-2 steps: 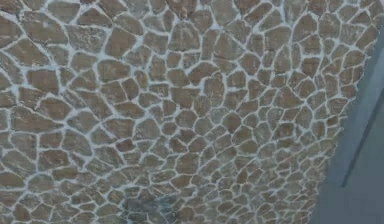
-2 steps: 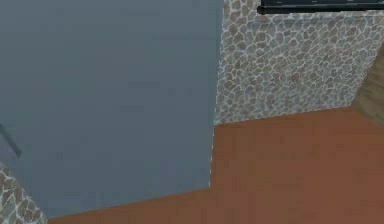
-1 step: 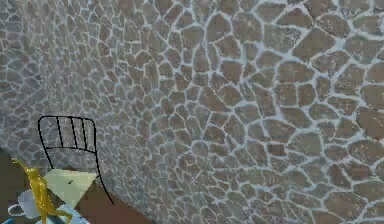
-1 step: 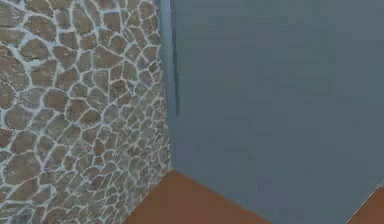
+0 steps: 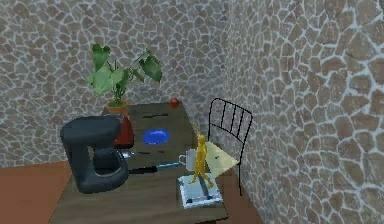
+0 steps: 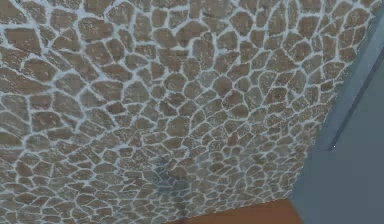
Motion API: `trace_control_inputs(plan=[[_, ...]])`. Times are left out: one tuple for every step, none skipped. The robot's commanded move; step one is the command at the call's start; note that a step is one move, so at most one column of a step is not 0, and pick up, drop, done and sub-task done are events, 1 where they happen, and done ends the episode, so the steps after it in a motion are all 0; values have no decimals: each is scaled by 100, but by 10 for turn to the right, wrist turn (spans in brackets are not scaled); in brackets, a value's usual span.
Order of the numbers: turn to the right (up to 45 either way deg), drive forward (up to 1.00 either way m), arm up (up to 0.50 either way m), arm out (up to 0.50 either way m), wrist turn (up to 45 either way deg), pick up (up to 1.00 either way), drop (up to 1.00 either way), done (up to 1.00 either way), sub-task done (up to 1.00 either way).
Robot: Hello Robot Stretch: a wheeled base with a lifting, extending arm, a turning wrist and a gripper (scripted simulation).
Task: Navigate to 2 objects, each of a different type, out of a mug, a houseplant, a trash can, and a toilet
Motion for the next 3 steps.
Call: trace_control_inputs(plan=[[0, 0, 0, 0, 0, 0, 0, 0, 100], [-450, 0, 0, 0, 0, 0, 0, 0, 0], [-450, 0, 0, 0, 0, 0, 0, 0, 0]])
